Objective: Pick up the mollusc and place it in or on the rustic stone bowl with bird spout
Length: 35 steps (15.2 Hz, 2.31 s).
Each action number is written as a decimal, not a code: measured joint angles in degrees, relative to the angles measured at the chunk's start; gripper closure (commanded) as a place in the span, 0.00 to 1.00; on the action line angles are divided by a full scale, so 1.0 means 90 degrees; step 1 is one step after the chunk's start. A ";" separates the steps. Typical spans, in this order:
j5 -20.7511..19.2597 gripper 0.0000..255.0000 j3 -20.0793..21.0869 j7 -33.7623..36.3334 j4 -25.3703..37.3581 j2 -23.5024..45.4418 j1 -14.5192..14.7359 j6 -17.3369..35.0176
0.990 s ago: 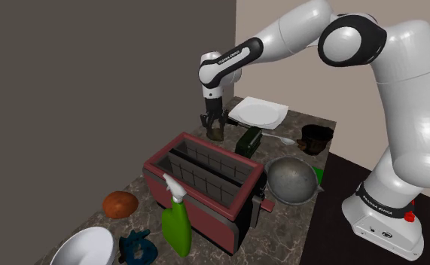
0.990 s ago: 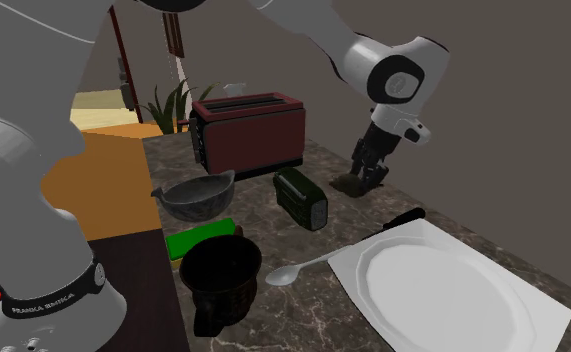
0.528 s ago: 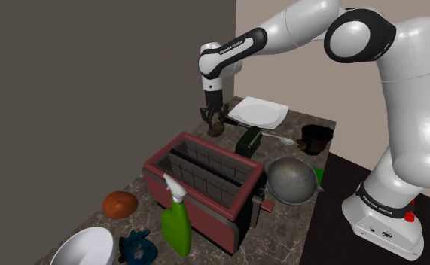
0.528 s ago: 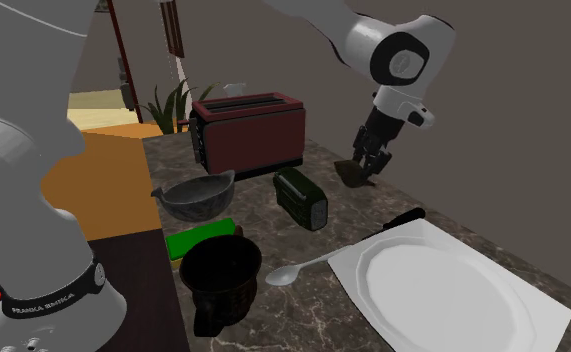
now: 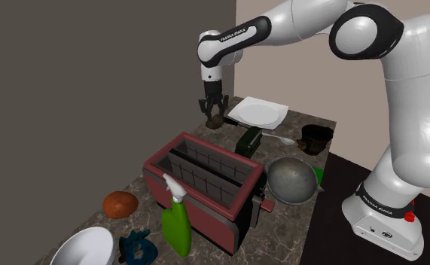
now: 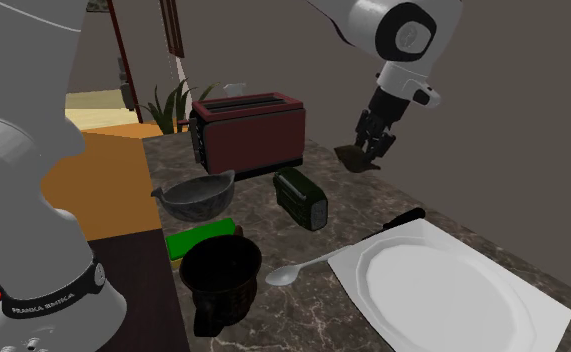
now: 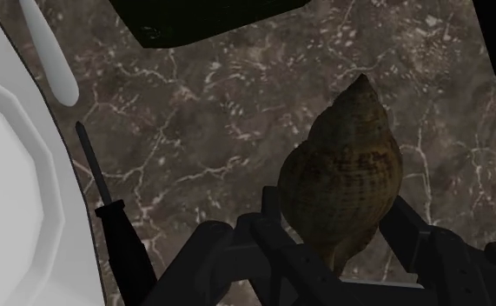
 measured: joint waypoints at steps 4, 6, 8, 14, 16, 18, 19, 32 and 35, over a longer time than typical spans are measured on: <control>0.0003 1.00 0.0009 0.0059 0.0168 -0.0127 0.0001 -0.0288; 0.0000 1.00 0.0009 0.0078 0.0282 -0.0154 -0.0006 -0.0430; 0.0002 1.00 0.0012 0.0102 0.0378 -0.0206 -0.0009 -0.0575; 0.0002 1.00 0.0021 0.0187 0.0761 -0.0283 -0.0010 -0.1026; 0.0002 1.00 0.0022 0.0208 0.0876 -0.0307 -0.0014 -0.1164; 0.0044 1.00 0.0041 0.0216 0.0373 -0.0674 -0.0008 -0.1023; 0.0068 1.00 0.0052 0.0209 0.0041 -0.0909 -0.0007 -0.0924; 0.0559 1.00 0.0208 0.0148 -0.4046 -0.4149 0.0091 -0.0043; 0.0713 1.00 0.0260 0.0187 -0.4887 -0.4971 0.0172 -0.0010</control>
